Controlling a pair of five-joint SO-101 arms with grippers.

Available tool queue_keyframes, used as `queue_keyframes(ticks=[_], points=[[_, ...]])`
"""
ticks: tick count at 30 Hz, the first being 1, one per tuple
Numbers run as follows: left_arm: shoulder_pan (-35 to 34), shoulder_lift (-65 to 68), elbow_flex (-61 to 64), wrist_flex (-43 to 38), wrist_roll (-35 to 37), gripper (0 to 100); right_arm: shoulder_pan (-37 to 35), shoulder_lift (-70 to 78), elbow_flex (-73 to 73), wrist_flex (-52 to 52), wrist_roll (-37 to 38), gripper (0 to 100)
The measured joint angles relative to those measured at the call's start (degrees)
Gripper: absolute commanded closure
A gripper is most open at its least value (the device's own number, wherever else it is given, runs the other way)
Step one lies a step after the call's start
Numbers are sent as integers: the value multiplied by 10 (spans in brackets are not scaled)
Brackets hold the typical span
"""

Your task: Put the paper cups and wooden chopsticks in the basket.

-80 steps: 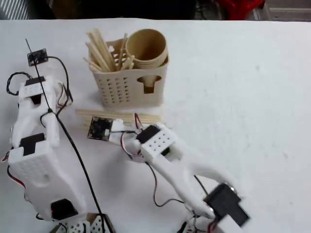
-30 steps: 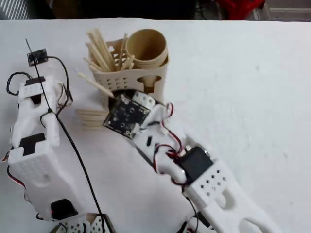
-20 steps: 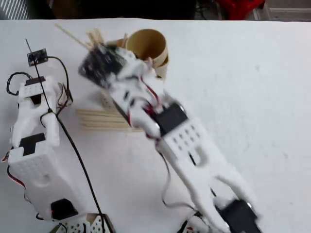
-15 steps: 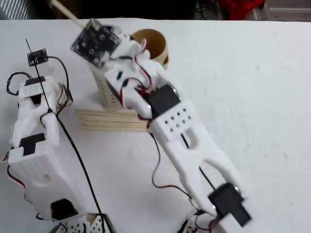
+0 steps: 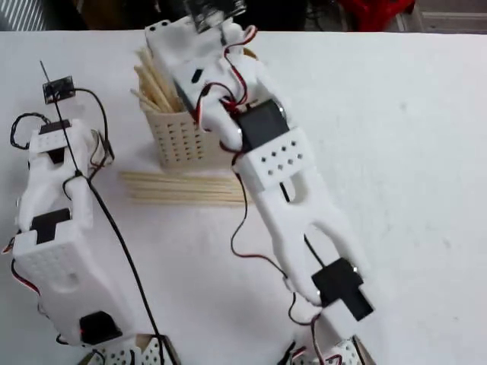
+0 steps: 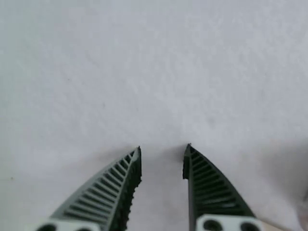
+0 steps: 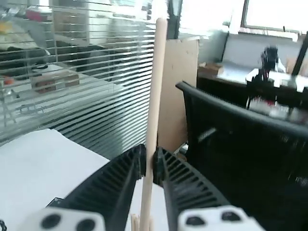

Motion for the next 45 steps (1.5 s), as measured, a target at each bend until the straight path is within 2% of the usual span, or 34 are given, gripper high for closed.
queue_keyframes(ticks=[5,10,13,23,30,35,36,40,45], points=[[0,0,0,0,0,842,9,25,0,0,-36,964],[0,0,0,0,0,842,7,27,0,25,-40,772],[0,0,0,0,0,842,7,27,0,53,-40,717],[0,0,0,0,0,842,7,27,0,182,-40,803],[0,0,0,0,0,842,8,-31,-1,462,-35,844],[0,0,0,0,0,842,8,-94,0,643,30,988],[0,0,0,0,0,842,8,-104,11,653,34,981],[0,0,0,0,0,842,23,-123,135,636,40,954],[0,0,0,0,0,842,51,-125,396,456,40,954]])
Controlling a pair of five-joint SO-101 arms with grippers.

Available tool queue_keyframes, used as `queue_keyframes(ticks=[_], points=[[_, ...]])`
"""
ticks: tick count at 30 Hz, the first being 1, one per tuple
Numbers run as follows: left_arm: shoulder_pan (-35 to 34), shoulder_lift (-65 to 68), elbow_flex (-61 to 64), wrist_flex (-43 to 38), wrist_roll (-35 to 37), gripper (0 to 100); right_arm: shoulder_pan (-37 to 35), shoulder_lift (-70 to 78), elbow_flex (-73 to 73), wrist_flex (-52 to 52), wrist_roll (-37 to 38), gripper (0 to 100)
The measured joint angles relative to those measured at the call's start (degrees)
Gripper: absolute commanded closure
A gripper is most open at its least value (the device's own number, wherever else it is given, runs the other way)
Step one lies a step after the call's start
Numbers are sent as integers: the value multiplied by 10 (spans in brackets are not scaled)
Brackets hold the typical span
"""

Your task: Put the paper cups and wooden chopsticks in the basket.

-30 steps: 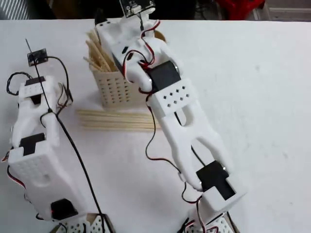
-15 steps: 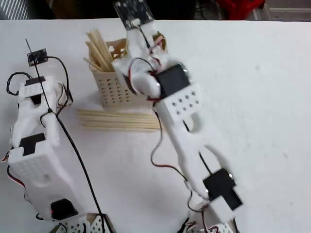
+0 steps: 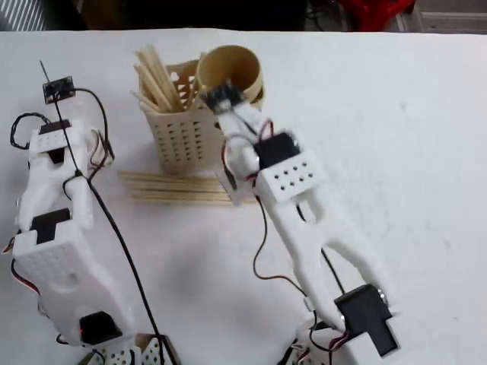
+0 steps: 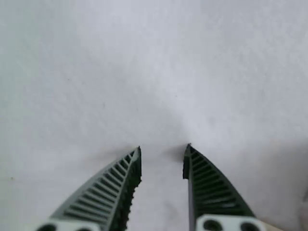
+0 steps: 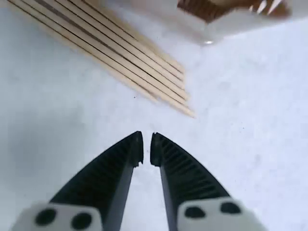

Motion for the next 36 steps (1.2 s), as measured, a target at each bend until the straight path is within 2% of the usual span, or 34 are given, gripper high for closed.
queue_keyframes(ticks=[5,13,26,36], points=[[0,0,0,0,0,842,12,1,191,-189,3,954],[0,0,0,0,0,842,12,-16,336,-367,3,954],[0,0,0,0,0,842,12,-35,343,-391,3,954],[0,0,0,0,0,842,12,-154,400,-381,3,950]])
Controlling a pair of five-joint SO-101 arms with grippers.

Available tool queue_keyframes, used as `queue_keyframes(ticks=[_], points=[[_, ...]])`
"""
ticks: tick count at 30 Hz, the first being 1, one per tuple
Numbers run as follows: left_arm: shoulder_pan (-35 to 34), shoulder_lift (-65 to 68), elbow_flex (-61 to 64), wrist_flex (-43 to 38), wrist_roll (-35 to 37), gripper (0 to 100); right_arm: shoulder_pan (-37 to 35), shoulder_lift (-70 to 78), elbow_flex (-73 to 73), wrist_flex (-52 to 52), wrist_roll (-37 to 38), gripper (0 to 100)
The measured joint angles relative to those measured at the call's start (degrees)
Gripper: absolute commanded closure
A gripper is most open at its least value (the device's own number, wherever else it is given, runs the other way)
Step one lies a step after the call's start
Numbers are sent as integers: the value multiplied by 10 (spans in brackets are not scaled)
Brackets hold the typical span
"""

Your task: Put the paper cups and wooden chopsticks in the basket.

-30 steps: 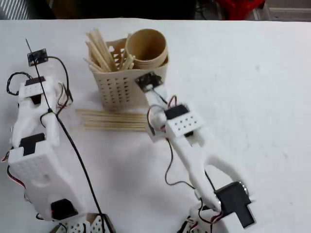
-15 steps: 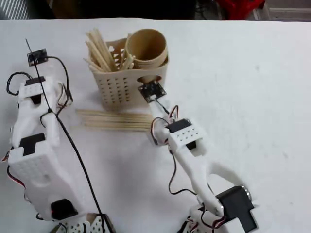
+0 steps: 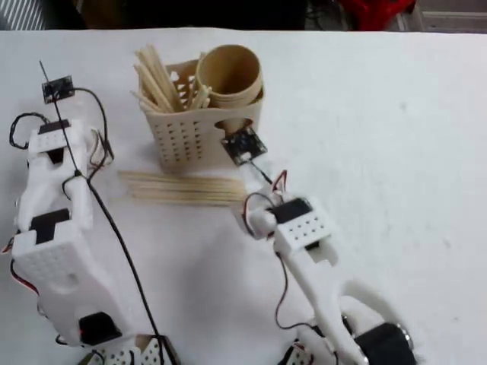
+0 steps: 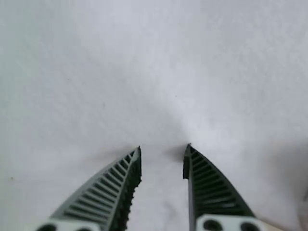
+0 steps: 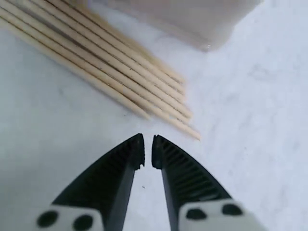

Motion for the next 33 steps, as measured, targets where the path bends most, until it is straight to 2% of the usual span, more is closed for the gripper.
queue_keyframes(ticks=[2,7,13,16,20,24,33], points=[[0,0,0,0,0,842,0,-18,-3,6,9,949],[0,0,0,0,0,842,-55,-10,-79,69,135,949],[0,0,0,0,0,842,-103,112,-197,84,261,949],[0,0,0,0,0,842,-104,202,-222,66,298,949],[0,0,0,0,-1,842,-81,303,-227,-25,309,949],[0,0,0,0,-1,842,-45,329,-228,-92,308,949],[0,0,0,0,0,842,-2,340,-228,-135,218,954]])
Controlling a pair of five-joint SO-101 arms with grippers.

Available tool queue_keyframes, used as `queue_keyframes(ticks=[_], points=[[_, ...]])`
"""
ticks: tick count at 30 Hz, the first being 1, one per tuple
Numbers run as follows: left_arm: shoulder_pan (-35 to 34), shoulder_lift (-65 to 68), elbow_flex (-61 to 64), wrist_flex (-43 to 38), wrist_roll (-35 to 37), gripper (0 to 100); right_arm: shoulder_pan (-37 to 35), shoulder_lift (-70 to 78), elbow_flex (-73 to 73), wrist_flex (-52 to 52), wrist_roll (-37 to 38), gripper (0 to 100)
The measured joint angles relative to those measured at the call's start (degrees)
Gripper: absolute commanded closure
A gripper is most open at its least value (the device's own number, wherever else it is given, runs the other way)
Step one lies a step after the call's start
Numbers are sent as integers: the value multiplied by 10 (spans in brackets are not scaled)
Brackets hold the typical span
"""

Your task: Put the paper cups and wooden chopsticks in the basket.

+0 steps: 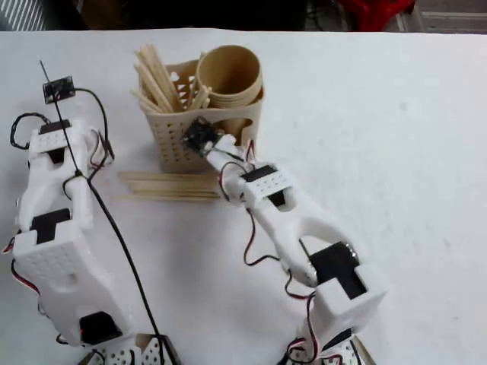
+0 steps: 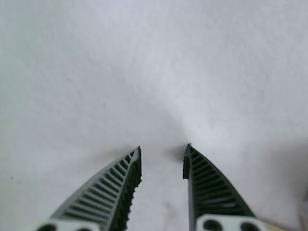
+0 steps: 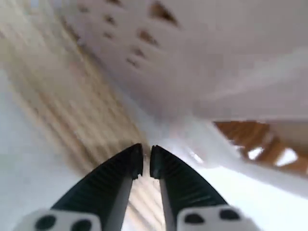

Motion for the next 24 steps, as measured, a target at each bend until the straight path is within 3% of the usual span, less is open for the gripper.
queue_keyframes(ticks=[5,13,24], points=[[0,0,0,0,0,842,9,21,-1,-21,-41,954],[0,0,0,0,0,842,-19,-8,4,76,7,981],[0,0,0,0,-1,842,-98,-208,209,102,10,981]])
